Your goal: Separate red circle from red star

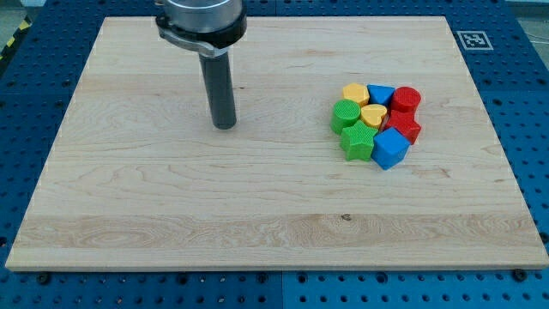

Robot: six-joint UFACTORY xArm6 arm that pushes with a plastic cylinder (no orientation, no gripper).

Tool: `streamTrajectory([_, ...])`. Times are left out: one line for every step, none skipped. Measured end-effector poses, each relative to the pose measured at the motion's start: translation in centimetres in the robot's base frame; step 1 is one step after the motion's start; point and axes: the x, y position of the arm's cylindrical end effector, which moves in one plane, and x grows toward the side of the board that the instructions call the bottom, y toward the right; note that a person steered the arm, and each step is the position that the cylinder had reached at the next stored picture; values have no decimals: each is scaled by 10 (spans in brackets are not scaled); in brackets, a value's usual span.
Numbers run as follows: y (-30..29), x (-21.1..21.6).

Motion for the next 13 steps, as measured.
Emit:
streamTrajectory([12, -2])
streamTrajectory([21, 15])
streamTrajectory([35, 29])
streamTrajectory([70, 30])
streamTrajectory([88, 26])
streamTrajectory([102, 14])
streamTrajectory([102, 5])
streamTrajectory([102, -1])
streamTrajectory([119, -4])
streamTrajectory([121, -4])
streamTrajectory([125, 18])
streamTrajectory([125, 18])
streamTrajectory([134, 7])
